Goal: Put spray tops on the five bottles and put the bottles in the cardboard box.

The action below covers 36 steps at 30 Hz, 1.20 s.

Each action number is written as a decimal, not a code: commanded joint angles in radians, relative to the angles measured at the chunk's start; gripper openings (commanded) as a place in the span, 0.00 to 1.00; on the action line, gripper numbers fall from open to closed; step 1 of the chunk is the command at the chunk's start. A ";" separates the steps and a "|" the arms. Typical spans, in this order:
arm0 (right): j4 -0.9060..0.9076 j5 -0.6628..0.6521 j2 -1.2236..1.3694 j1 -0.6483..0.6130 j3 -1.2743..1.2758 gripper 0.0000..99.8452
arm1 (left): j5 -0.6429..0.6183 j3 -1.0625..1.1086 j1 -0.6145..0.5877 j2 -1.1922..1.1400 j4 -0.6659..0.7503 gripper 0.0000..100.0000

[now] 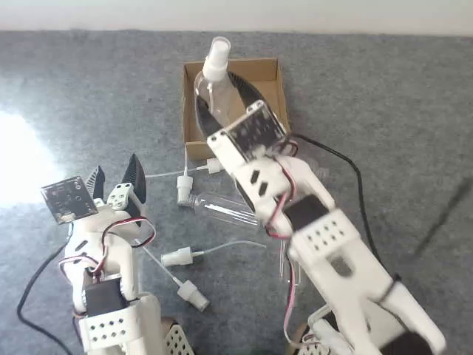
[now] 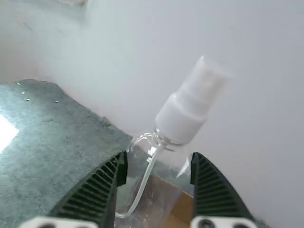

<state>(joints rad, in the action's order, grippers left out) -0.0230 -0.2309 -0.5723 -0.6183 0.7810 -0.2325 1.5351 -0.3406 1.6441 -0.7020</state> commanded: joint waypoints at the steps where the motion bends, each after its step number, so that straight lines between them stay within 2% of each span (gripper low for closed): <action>1: -0.173 0.003 0.136 0.042 -0.101 0.10 | 0.002 -0.008 -0.005 0.011 0.003 0.22; 5: -0.297 0.003 0.305 0.051 -0.147 0.10 | 0.002 -0.008 -0.005 0.011 0.002 0.22; 10: -0.343 0.006 0.490 0.070 -0.256 0.10 | 0.002 -0.008 -0.005 0.011 0.002 0.22; 17: -0.343 0.009 0.696 0.111 -0.433 0.10 | 0.002 -0.008 -0.003 0.011 0.002 0.22; 36: -0.343 0.003 1.101 0.117 -0.845 0.10 | 0.002 -0.008 0.002 0.011 0.000 0.22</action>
<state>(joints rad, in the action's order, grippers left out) -0.3406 -0.2309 0.5079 -0.5140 0.0752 -0.2325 1.5351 -0.3406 1.6441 -0.7020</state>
